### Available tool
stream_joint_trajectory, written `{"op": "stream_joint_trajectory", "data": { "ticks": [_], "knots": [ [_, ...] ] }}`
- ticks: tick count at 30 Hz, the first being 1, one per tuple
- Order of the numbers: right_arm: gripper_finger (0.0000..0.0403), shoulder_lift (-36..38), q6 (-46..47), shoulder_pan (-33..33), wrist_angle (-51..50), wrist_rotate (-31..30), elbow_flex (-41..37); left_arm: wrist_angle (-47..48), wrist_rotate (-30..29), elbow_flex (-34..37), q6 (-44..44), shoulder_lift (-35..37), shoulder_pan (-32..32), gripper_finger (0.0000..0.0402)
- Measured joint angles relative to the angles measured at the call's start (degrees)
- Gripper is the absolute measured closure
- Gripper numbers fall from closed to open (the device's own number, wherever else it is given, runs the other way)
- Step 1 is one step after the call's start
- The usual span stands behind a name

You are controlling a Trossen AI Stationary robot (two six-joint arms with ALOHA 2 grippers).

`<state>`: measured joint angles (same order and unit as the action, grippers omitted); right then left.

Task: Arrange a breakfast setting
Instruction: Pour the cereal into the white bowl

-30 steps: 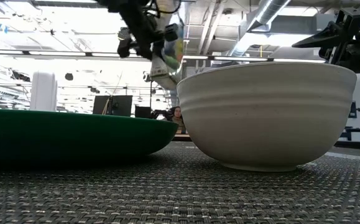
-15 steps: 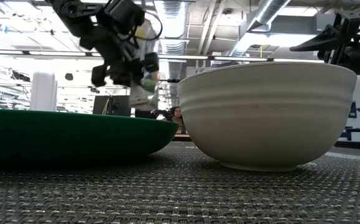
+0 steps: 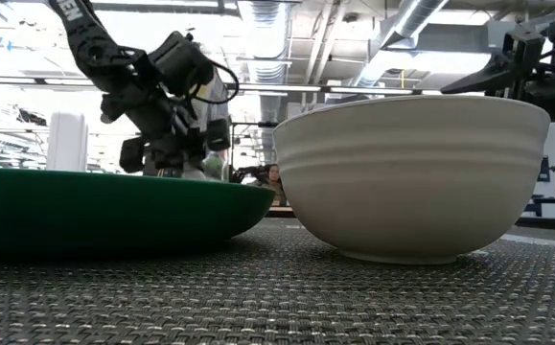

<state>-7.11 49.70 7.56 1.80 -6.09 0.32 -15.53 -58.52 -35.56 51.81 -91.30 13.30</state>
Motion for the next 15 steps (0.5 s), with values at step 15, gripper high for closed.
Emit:
{"op": "stream_joint_trajectory", "data": {
  "ticks": [15],
  "knots": [
    [0.0029, 0.0, 0.0, 0.0, 0.2, 0.0, 0.0, -4.5, -0.5, -0.3, 1.6, -8.0, 0.8, 0.0326]
  ]
}}
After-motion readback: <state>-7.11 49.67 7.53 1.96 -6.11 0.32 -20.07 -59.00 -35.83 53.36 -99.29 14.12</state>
